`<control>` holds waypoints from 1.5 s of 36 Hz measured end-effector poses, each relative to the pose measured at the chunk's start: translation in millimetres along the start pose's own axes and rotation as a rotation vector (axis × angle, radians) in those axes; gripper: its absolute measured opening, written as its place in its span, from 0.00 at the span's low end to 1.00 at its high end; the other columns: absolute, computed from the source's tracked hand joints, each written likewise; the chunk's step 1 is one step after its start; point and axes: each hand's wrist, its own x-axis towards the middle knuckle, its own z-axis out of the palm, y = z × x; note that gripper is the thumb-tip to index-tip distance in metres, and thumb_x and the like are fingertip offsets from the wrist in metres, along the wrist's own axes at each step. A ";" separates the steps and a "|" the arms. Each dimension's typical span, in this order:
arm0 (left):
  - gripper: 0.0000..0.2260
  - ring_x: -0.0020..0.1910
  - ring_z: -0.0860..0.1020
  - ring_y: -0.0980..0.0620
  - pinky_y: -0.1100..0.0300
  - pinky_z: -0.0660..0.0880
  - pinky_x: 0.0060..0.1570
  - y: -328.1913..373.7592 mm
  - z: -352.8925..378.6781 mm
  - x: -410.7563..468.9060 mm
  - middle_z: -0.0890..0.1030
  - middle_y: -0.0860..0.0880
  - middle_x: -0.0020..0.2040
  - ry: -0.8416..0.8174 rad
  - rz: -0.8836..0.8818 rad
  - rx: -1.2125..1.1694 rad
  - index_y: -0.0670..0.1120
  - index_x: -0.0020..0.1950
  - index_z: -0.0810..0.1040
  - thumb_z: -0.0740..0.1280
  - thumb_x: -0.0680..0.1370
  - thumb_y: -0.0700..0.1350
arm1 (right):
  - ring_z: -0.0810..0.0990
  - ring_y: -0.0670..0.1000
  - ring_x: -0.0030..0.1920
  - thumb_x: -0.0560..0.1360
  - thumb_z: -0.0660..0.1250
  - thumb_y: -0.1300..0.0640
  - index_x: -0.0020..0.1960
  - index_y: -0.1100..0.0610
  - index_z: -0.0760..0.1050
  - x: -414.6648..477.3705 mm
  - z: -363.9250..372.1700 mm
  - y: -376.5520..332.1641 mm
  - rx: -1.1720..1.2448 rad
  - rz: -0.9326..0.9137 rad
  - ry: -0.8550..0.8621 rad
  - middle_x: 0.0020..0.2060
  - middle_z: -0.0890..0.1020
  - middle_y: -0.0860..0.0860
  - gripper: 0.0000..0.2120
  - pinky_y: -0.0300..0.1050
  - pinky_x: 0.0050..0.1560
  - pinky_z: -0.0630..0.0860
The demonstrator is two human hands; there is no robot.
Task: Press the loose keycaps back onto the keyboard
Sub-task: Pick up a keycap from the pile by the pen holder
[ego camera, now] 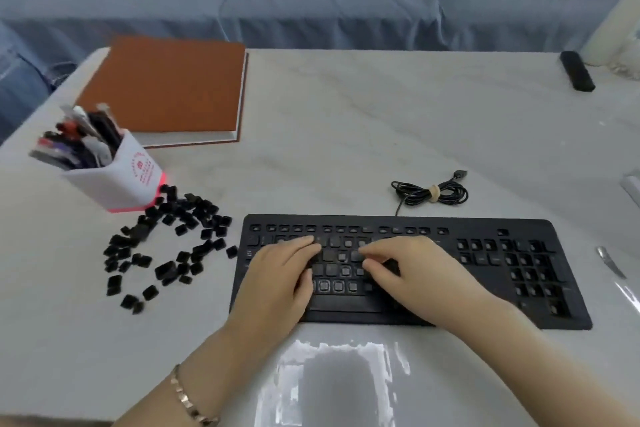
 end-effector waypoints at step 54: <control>0.08 0.33 0.77 0.56 0.67 0.78 0.33 -74.8 -107.7 -51.9 0.81 0.47 0.37 0.447 -1.043 -1.397 0.40 0.47 0.79 0.60 0.79 0.33 | 0.84 0.49 0.41 0.78 0.61 0.65 0.48 0.61 0.78 66.3 92.3 -139.9 1.471 0.251 -0.185 0.35 0.84 0.52 0.08 0.35 0.46 0.79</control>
